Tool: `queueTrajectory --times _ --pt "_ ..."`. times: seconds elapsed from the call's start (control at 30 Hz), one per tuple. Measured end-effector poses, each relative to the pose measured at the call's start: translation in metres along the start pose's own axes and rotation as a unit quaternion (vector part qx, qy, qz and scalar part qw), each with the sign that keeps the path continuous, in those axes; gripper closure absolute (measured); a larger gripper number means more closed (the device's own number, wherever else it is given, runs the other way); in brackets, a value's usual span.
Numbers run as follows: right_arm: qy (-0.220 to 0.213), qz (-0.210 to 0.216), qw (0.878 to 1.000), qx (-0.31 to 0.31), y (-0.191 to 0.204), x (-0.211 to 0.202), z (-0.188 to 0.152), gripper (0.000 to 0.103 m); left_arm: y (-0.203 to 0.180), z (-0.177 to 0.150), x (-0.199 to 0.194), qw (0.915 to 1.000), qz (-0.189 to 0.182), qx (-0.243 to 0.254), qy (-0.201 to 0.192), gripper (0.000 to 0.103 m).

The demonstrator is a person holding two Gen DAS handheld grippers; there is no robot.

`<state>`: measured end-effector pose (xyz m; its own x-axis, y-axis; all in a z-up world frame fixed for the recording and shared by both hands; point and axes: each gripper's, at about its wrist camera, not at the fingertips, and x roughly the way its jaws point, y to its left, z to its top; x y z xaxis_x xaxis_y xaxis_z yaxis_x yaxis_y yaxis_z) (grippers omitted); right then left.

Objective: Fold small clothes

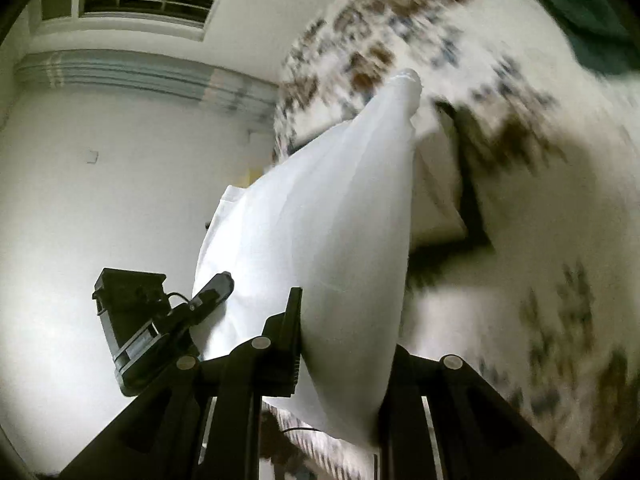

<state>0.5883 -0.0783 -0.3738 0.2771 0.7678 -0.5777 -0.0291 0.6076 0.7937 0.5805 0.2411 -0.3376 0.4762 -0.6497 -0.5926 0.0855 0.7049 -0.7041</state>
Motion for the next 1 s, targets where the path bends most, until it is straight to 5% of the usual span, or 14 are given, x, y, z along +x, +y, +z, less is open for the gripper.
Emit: queueTrajectory --times 0.17,0.3,0.43,0.53,0.57,0.6,0.67,0.7,0.73,0.8,0.9,1.0 --pt "-0.006 -0.019 1.0 0.0 -0.004 0.085 0.066 0.087 0.057 0.063 0.045 0.9989 0.035 0.029 0.008 0.087" --pt "0.009 -0.063 0.998 0.009 -0.022 0.133 0.078 0.087 0.105 0.07 0.081 0.9959 0.069 0.029 0.05 0.087" --pt "0.027 -0.097 0.995 0.0 -0.024 0.145 0.074 0.084 0.112 0.066 0.077 0.9947 0.079 0.036 0.055 0.084" --pt "0.031 -0.18 0.983 -0.029 -0.008 0.14 0.068 0.057 0.103 0.067 0.067 0.9906 0.117 0.044 0.055 0.069" --pt "0.031 -0.195 0.98 -0.033 -0.006 0.142 0.069 0.04 0.1 0.067 0.064 0.9869 0.146 0.05 0.048 0.064" --pt "0.03 -0.225 0.973 -0.042 -0.002 0.141 0.064 0.025 0.094 0.066 0.059 0.9818 0.176 0.062 0.035 0.059" --pt "0.01 -0.297 0.953 -0.06 0.006 0.136 0.054 0.013 0.084 0.06 0.046 0.9744 0.208 0.085 -0.002 0.059" --pt "0.0 -0.323 0.944 -0.065 0.011 0.133 0.048 0.007 0.081 0.057 0.043 0.9709 0.219 0.097 -0.013 0.051" --pt "-0.008 -0.348 0.935 -0.07 0.015 0.131 0.043 0.004 0.078 0.054 0.041 0.9657 0.235 0.108 -0.023 0.025" --pt "-0.036 -0.411 0.906 -0.091 0.026 0.125 0.027 0.0 0.069 0.045 0.033 0.9571 0.257 0.127 -0.037 0.0" --pt "-0.068 -0.469 0.874 -0.108 0.043 0.11 0.005 0.0 0.059 0.032 0.018 0.9497 0.279 0.137 -0.04 0.0" --pt "-0.104 -0.487 0.861 -0.103 0.062 0.083 -0.018 0.0 0.046 0.016 -0.004 0.9447 0.291 0.14 -0.056 0.0"
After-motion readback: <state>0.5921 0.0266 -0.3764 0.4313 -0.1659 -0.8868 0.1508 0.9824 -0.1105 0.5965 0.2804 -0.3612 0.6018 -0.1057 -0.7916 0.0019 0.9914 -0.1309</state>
